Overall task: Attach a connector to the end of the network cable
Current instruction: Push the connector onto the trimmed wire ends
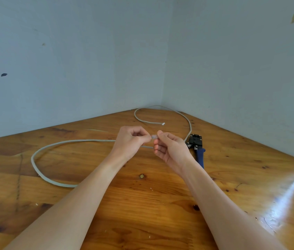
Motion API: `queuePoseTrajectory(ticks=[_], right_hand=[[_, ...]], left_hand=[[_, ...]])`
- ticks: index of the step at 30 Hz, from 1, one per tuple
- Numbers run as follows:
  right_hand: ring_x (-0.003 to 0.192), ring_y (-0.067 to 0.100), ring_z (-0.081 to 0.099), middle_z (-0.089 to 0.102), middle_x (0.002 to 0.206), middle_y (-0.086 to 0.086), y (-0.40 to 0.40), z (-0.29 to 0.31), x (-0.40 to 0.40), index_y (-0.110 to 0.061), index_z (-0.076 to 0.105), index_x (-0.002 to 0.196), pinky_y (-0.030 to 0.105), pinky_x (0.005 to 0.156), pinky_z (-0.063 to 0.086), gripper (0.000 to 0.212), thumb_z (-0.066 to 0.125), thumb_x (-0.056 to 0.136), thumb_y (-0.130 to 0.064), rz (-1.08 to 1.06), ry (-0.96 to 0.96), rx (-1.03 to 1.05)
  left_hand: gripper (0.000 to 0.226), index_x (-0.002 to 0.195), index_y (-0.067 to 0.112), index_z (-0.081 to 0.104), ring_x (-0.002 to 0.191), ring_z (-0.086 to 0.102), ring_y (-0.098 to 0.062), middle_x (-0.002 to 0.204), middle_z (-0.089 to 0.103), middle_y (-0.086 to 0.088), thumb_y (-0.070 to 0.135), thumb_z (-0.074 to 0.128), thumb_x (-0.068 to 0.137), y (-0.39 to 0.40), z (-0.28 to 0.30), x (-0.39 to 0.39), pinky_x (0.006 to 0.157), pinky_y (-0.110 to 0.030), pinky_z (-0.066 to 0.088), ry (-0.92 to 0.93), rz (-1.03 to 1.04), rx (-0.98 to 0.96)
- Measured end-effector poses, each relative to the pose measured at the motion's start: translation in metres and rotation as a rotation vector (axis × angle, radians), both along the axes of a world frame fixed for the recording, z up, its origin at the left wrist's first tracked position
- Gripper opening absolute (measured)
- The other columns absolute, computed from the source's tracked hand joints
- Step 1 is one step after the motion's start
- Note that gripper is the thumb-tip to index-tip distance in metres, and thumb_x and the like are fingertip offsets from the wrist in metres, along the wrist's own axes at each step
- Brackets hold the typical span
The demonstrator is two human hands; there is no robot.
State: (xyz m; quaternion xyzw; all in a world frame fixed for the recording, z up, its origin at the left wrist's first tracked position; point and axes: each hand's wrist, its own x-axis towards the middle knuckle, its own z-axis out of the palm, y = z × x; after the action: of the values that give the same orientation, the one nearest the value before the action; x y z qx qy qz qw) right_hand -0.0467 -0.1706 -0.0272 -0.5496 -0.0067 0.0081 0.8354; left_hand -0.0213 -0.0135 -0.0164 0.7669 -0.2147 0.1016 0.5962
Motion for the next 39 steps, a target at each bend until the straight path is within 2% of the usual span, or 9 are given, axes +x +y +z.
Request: queuePoseTrajectory(ticks=[5,11,20,33,39], right_hand=[[0.059,0.012,0.064,0.069,0.070,0.005,0.000,-0.001,0.000,-0.007,0.067,0.088,0.024,0.058,0.057,0.017,0.064,0.098,-0.020,-0.036,-0.042,-0.079],[0.060,0.013,0.064,0.070,0.071,0.005,-0.001,-0.001,0.000,-0.005,0.066,0.091,0.026,0.060,0.056,0.016,0.063,0.098,-0.019,-0.042,-0.037,-0.109],[0.061,0.014,0.065,0.070,0.071,0.006,-0.001,-0.003,-0.001,-0.005,0.066,0.087,0.026,0.061,0.057,0.016,0.063,0.098,-0.017,-0.067,-0.036,-0.152],[0.061,0.014,0.066,0.071,0.070,0.005,0.000,-0.003,-0.003,-0.007,0.066,0.083,0.027,0.061,0.057,0.018,0.064,0.097,-0.018,-0.106,-0.026,-0.229],[0.063,0.015,0.068,0.073,0.074,0.008,0.001,-0.005,-0.002,-0.006,0.067,0.087,0.028,0.064,0.058,0.015,0.065,0.097,-0.017,-0.109,-0.028,-0.255]], left_hand=[[0.017,0.068,0.017,0.076,0.050,0.053,0.004,0.054,0.063,0.012,0.011,0.074,0.083,0.000,-0.002,0.003,0.052,-0.007,0.040,-0.018,0.020,0.041],[0.013,0.074,0.018,0.078,0.048,0.055,0.007,0.055,0.064,0.018,0.015,0.075,0.086,0.001,-0.004,0.005,0.046,-0.006,0.038,-0.012,0.026,0.099],[0.010,0.077,0.022,0.078,0.052,0.057,0.009,0.058,0.067,0.019,0.020,0.075,0.087,0.004,-0.006,0.009,0.048,-0.005,0.039,-0.011,0.012,0.160],[0.009,0.078,0.023,0.079,0.051,0.058,0.008,0.057,0.067,0.017,0.023,0.076,0.087,0.004,-0.010,0.010,0.048,-0.006,0.040,0.010,0.008,0.180],[0.009,0.079,0.024,0.078,0.054,0.060,0.009,0.059,0.069,0.017,0.025,0.076,0.087,0.005,-0.011,0.010,0.050,-0.006,0.041,0.009,0.015,0.187]])
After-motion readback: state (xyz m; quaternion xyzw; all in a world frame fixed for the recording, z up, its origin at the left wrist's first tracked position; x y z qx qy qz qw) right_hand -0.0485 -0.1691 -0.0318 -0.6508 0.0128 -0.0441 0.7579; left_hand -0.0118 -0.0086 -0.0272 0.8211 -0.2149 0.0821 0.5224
